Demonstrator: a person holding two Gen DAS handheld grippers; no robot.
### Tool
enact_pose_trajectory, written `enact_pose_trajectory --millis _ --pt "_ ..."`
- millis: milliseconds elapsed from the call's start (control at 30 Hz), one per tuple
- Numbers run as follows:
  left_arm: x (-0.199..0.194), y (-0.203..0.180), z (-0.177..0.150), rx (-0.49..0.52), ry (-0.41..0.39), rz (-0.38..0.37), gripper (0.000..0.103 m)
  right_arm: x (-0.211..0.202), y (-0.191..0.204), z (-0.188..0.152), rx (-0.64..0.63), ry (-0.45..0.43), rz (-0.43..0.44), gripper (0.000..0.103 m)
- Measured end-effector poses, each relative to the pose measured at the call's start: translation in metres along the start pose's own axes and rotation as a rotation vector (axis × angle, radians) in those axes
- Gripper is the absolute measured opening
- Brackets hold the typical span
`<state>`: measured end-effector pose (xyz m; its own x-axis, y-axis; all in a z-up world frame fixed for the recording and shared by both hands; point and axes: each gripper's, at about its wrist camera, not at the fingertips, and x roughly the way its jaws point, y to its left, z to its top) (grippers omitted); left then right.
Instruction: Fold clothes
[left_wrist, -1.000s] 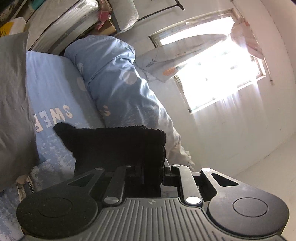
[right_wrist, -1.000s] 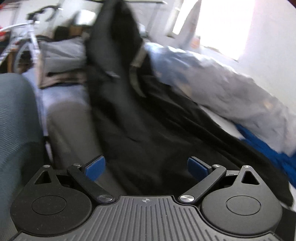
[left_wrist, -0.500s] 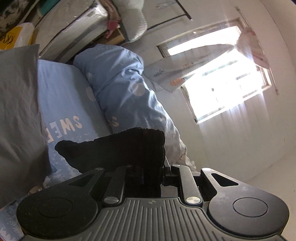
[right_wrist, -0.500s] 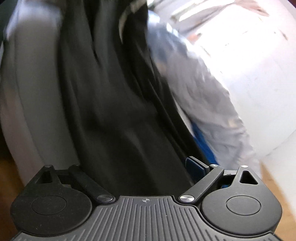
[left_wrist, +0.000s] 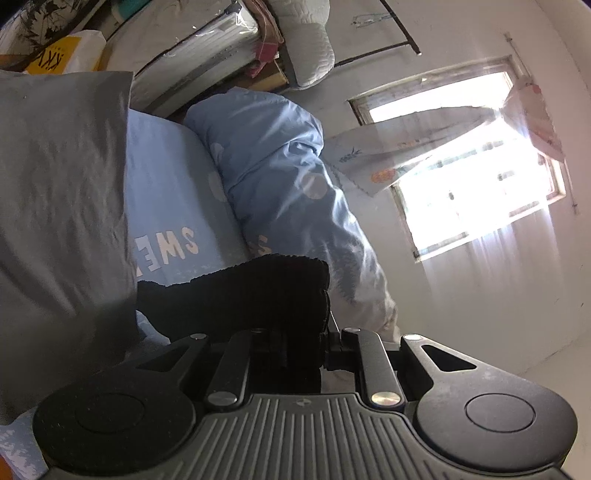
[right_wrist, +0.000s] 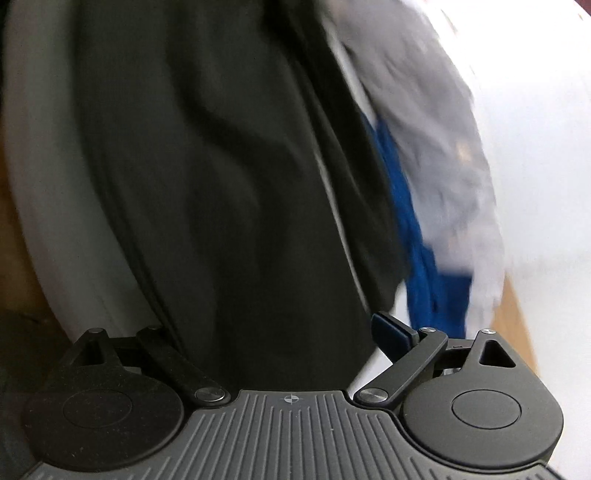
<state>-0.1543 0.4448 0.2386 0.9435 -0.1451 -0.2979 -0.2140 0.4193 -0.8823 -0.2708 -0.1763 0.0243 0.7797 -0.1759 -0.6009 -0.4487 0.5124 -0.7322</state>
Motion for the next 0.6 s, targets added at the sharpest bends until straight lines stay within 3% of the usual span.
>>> enact_pose_trajectory --millis 67,100,133,200,467,600 --pt "0.001 0.004 -0.004 -0.002 -0.006 0.018 0.019 0.006 -0.009 -0.016 -0.009 0.030 0.010 0.086" --pt "0.000 0.006 -0.006 -0.007 -0.011 0.028 0.019 0.009 -0.014 -0.024 -0.014 0.044 0.015 0.071" --pt "0.000 0.008 -0.008 -0.011 -0.015 0.037 0.019 0.011 -0.018 -0.032 -0.018 0.059 0.020 0.039" --pt "-0.001 0.011 -0.009 -0.015 -0.025 0.055 0.019 0.018 -0.024 -0.047 -0.033 0.080 0.028 0.006" --pt "-0.023 0.019 -0.011 -0.032 -0.066 0.104 0.019 -0.002 -0.059 -0.049 -0.030 0.022 0.044 0.003" --pt "-0.047 0.026 -0.018 -0.043 -0.083 0.065 0.018 -0.038 -0.095 -0.049 -0.014 -0.009 0.111 0.003"
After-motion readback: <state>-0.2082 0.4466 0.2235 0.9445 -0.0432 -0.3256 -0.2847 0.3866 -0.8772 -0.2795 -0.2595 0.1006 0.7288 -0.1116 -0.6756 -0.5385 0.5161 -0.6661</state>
